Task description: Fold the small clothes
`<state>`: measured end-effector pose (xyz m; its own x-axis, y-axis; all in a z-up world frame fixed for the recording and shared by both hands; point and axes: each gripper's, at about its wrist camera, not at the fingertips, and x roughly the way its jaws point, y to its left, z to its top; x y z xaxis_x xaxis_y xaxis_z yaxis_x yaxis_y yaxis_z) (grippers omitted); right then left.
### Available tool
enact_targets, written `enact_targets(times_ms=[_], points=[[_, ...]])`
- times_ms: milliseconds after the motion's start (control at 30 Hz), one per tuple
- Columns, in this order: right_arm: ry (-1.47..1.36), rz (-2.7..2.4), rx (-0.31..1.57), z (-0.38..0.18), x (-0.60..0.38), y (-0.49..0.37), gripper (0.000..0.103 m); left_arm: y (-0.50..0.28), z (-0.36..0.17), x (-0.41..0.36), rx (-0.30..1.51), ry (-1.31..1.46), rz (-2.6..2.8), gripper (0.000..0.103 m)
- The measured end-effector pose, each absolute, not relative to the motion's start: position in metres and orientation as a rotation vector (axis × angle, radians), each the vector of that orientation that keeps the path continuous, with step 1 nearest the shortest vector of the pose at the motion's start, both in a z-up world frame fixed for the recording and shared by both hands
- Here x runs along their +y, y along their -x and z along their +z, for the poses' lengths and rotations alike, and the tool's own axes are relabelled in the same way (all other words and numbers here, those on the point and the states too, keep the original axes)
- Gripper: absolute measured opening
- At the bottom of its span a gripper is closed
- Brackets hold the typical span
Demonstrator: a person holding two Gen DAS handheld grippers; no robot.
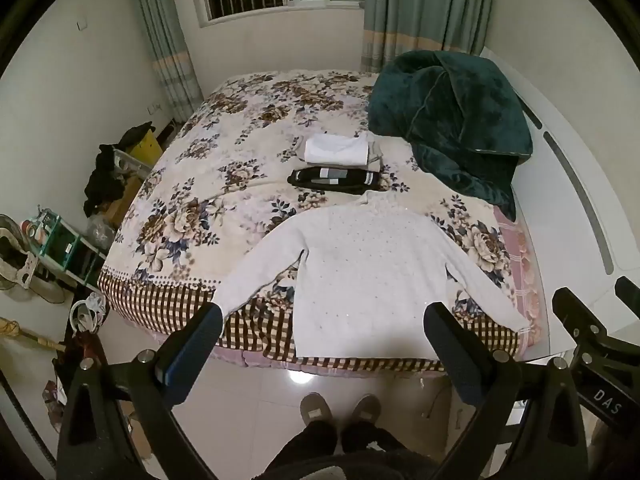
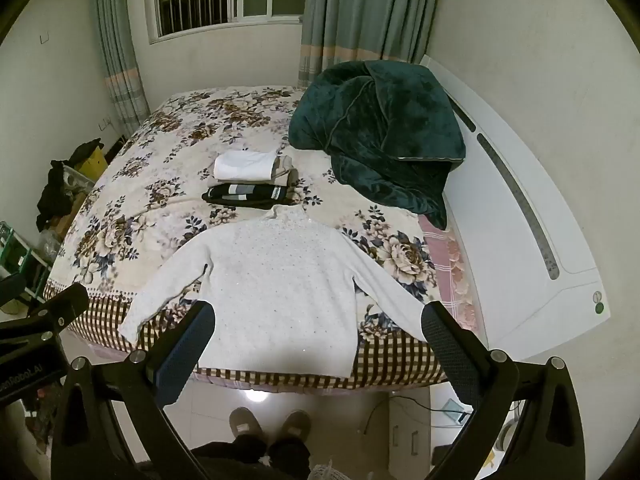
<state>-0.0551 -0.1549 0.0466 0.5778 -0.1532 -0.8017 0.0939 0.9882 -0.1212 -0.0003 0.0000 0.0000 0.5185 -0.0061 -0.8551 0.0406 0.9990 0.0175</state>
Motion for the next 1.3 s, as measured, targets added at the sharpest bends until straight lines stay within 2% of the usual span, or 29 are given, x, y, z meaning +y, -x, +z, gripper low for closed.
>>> enact_targets(times_ms=[1300], points=[[0.069,-0.144,0.936,0.051,-0.157,0.056,0.103,-0.004,0.012,0.000,1.013,-0.032,-0.029,0.103]])
